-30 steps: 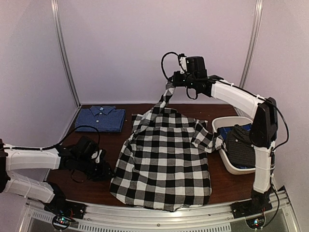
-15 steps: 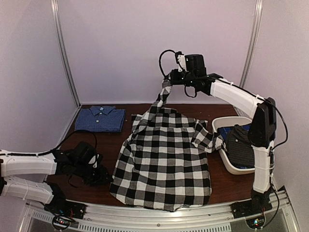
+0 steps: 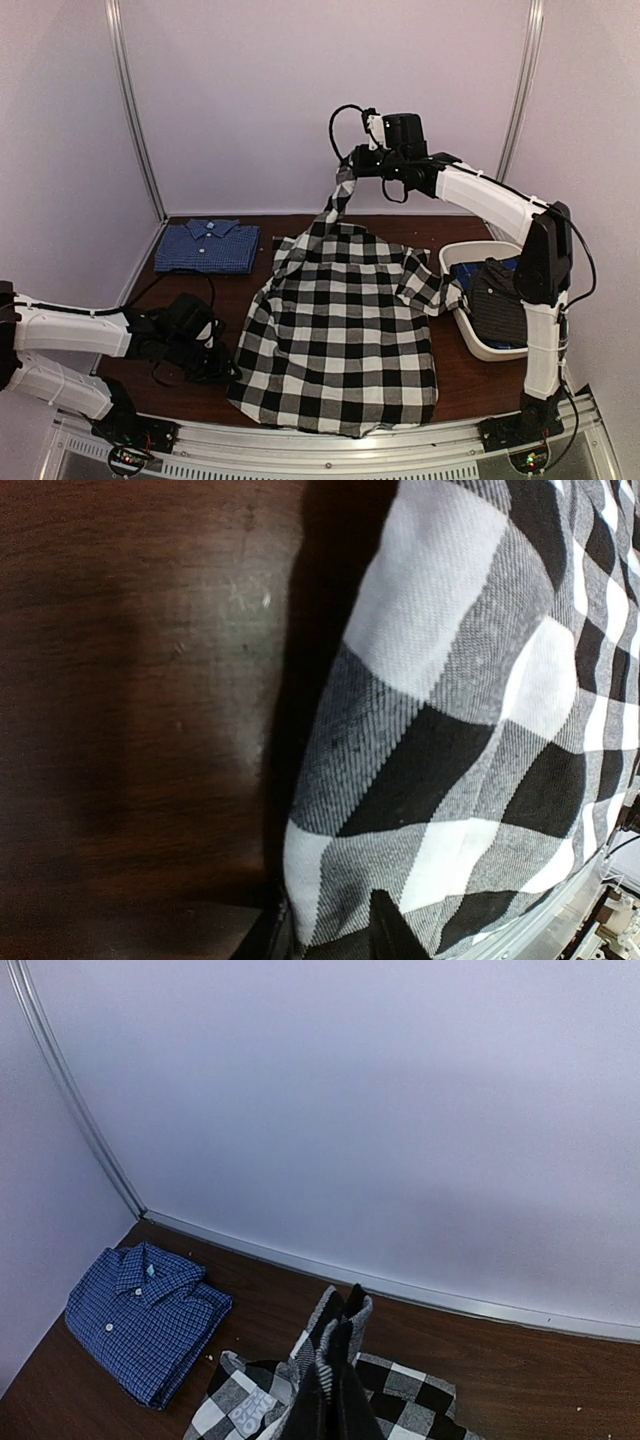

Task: Fold and stack the long sleeve shirts
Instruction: Pick up the shirt from the center of the board.

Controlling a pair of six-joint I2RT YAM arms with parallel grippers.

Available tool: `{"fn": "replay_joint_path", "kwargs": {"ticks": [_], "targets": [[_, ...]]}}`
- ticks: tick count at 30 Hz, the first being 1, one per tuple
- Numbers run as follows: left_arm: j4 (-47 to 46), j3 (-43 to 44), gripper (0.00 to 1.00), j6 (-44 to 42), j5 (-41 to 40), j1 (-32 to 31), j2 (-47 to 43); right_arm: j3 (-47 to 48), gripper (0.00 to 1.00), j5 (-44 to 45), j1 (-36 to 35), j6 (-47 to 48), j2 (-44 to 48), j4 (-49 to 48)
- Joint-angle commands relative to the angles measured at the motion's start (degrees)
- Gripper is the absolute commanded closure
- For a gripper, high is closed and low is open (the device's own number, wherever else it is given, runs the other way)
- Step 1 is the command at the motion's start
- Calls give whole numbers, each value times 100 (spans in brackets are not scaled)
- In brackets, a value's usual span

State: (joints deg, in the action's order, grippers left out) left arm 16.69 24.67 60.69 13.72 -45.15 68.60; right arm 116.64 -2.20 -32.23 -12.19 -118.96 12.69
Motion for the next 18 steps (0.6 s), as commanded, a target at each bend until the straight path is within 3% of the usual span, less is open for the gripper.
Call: {"fn": "replay_joint_path", "kwargs": {"ticks": [1,6,18], "targets": [[44,97,84,66,-42,-71,-57,-11,100,-63,1,32,101,-19],[111,284,100,4,40,-112,-171,19,100,-53,-2,20,40,-96],[1750,830,100,-232,-481,-117,-814,511,100,-409,-21,-240,-359,-105]]}}
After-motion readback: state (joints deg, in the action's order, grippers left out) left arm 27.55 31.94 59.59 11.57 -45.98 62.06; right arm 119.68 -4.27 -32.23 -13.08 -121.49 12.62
